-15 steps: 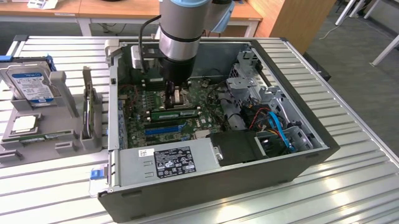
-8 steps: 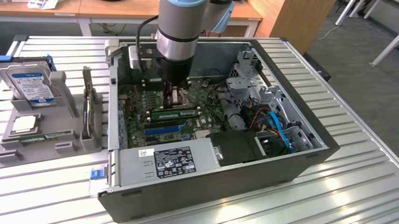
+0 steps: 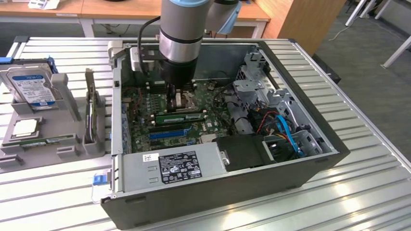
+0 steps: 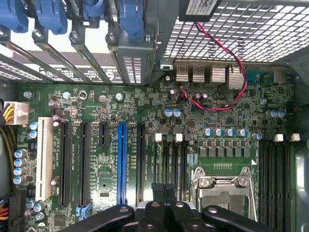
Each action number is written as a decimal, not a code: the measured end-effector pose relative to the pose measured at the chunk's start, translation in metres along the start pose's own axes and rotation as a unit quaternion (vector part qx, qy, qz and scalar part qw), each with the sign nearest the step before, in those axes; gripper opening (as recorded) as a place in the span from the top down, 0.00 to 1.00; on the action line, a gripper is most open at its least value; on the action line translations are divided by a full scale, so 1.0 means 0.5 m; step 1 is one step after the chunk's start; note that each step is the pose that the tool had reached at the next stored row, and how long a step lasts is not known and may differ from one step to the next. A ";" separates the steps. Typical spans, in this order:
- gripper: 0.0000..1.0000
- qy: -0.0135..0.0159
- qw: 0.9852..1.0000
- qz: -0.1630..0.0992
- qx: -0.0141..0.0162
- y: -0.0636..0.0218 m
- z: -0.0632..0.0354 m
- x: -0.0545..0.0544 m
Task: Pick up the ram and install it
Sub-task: 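Press down the ram until it locks into place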
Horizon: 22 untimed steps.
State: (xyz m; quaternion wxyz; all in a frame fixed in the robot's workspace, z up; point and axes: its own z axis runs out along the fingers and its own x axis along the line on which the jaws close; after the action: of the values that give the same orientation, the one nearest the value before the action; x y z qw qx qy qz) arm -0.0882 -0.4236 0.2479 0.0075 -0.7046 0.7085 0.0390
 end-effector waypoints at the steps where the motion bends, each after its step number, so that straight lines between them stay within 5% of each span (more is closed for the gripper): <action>1: 0.90 0.000 1.000 0.000 0.000 0.000 0.000 0.000; 13: 0.90 0.000 1.000 0.000 0.000 0.000 0.001 0.001; 22: 0.90 0.000 1.000 0.000 0.000 -0.001 0.019 0.003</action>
State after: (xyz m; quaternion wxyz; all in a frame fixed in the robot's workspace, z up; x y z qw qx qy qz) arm -0.0882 -0.4243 0.2386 0.0075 -0.7046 0.7085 0.0390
